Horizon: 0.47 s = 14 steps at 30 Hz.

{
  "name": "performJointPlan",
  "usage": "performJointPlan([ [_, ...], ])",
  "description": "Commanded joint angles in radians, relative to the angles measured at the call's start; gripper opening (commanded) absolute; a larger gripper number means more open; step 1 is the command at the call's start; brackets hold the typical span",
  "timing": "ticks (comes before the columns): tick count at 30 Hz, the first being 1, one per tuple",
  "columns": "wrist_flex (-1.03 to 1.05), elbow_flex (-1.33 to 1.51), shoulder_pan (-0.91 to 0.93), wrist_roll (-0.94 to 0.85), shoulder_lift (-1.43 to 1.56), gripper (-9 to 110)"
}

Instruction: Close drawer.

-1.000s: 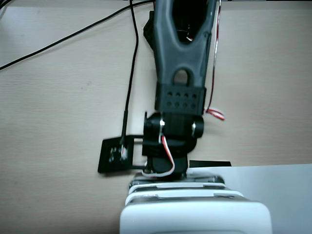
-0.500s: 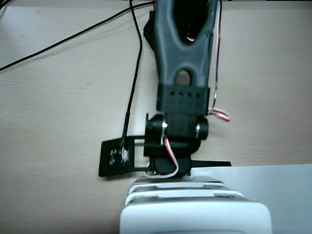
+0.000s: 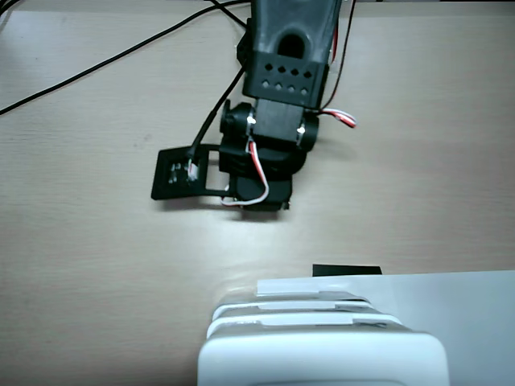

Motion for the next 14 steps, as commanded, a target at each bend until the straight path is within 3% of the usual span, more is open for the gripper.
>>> performJointPlan([
  [1, 0.014, 0.014, 0.031, -0.005, 0.052, 0],
  [14, 0.038, 0.066, 0.008, 0.028, 0.133, 0],
])
